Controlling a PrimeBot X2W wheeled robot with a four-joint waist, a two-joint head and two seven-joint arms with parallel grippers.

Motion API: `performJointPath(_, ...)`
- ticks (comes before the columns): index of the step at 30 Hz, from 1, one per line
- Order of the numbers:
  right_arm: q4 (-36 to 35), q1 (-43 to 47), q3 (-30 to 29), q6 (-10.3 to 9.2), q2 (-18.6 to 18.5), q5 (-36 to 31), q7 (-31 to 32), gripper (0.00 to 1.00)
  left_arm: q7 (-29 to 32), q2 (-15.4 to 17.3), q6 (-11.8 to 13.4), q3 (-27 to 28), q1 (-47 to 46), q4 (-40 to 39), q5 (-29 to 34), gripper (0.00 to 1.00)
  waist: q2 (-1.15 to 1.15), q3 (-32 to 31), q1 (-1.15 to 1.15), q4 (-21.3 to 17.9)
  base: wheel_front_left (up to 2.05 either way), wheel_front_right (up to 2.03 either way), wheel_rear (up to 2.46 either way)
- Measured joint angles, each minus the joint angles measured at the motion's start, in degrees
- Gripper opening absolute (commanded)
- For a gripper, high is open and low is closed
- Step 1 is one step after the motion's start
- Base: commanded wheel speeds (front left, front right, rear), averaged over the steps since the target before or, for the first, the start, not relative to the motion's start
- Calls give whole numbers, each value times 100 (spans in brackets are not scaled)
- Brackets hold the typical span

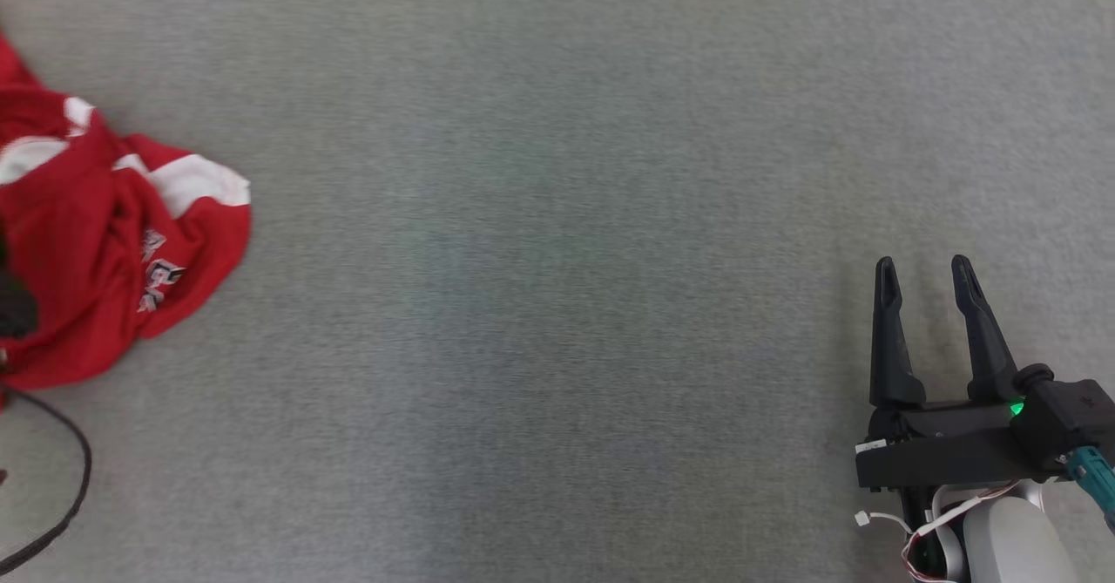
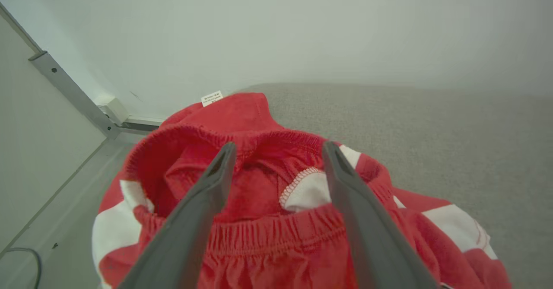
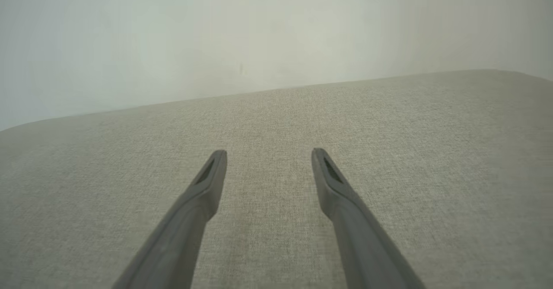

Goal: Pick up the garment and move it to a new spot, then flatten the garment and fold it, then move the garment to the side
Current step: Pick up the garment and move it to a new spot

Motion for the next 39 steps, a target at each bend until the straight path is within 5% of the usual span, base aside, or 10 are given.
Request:
performJointPath(11, 4, 0, 60, 0, 1, 51, 0, 100, 1669, 73, -126, -224, 8, 842, -420, 100, 0, 138, -1, -336, 0, 0, 0)
performJointPath(16, 15, 0, 85, 0, 3, 53, -1, 100, 1927, 70, -124, -267, 9, 1000, -521, 100, -1, 102, -2, -411, 0, 0, 0)
performJointPath(17, 27, 2, 86, 0, 3, 55, 0, 100, 1954, 74, -124, -280, 8, 1025, -521, 29, -1, 83, -2, -420, 0, 0, 0)
performJointPath(18, 37, 4, 86, 0, 4, 57, 0, 100, 1967, 80, -125, -309, 9, 1040, -510, 0, -1, 62, -2, -427, 0, 0, 0)
performJointPath(27, 115, 101, 44, 0, 4, 112, -1, 100, 940, 111, -178, -355, -8, 657, -434, 0, -1, -277, -2, -417, 0, 0, 0)
performJointPath(39, 289, 245, 144, 0, 5, 420, -1, 100, 45, 190, -25, -370, -571, -1059, -200, 0, -1, -884, -3, -302, 0, 0, 0)
